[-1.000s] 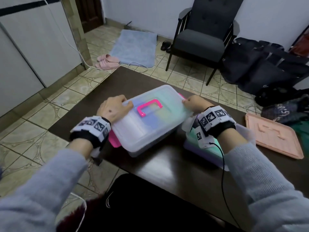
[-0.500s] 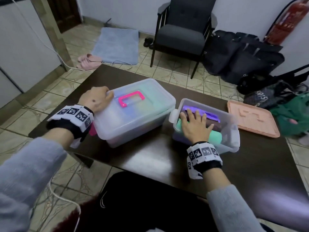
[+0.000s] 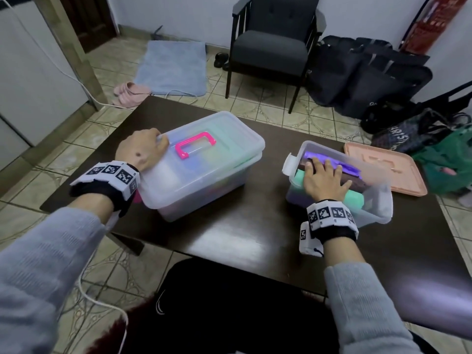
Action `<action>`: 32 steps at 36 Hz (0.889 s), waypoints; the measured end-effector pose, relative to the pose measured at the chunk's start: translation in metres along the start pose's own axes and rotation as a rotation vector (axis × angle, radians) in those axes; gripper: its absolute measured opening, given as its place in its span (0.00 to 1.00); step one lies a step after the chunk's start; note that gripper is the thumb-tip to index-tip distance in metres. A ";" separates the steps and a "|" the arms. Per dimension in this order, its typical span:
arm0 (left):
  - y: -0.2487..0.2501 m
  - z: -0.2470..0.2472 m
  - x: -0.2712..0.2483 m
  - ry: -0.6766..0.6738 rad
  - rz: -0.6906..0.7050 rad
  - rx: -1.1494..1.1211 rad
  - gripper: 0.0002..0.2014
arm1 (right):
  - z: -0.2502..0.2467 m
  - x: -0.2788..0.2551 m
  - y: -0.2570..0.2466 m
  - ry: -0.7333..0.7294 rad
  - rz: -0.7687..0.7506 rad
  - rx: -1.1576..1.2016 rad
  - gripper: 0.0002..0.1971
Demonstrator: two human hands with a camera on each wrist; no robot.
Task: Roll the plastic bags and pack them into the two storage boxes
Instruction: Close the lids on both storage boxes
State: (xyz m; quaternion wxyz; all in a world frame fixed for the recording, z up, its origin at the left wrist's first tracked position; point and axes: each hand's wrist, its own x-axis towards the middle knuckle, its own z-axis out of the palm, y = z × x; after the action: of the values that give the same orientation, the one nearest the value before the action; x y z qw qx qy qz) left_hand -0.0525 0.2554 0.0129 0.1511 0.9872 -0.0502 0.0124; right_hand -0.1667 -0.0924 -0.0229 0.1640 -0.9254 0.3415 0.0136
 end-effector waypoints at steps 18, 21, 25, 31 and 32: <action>0.002 -0.003 -0.002 0.006 -0.004 -0.067 0.18 | -0.015 0.011 -0.026 0.210 -0.102 0.230 0.30; -0.001 -0.005 -0.002 0.020 0.004 -0.205 0.19 | -0.016 0.013 -0.064 0.233 -0.329 0.466 0.21; -0.007 -0.019 -0.006 0.144 -0.006 -0.362 0.21 | -0.021 0.016 -0.110 0.007 -0.327 0.555 0.18; -0.015 -0.028 -0.037 0.052 -0.356 -0.252 0.26 | -0.020 0.027 -0.132 -0.395 -0.253 0.333 0.42; -0.013 -0.026 -0.045 -0.015 -0.426 -0.238 0.30 | -0.020 0.027 -0.133 -0.420 -0.255 0.306 0.41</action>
State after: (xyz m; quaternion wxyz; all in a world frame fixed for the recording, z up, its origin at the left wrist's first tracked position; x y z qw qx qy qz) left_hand -0.0964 0.2800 0.0317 0.2654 0.9507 0.1568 -0.0333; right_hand -0.0636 -0.0207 0.0313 0.3693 -0.9022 0.1792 0.1323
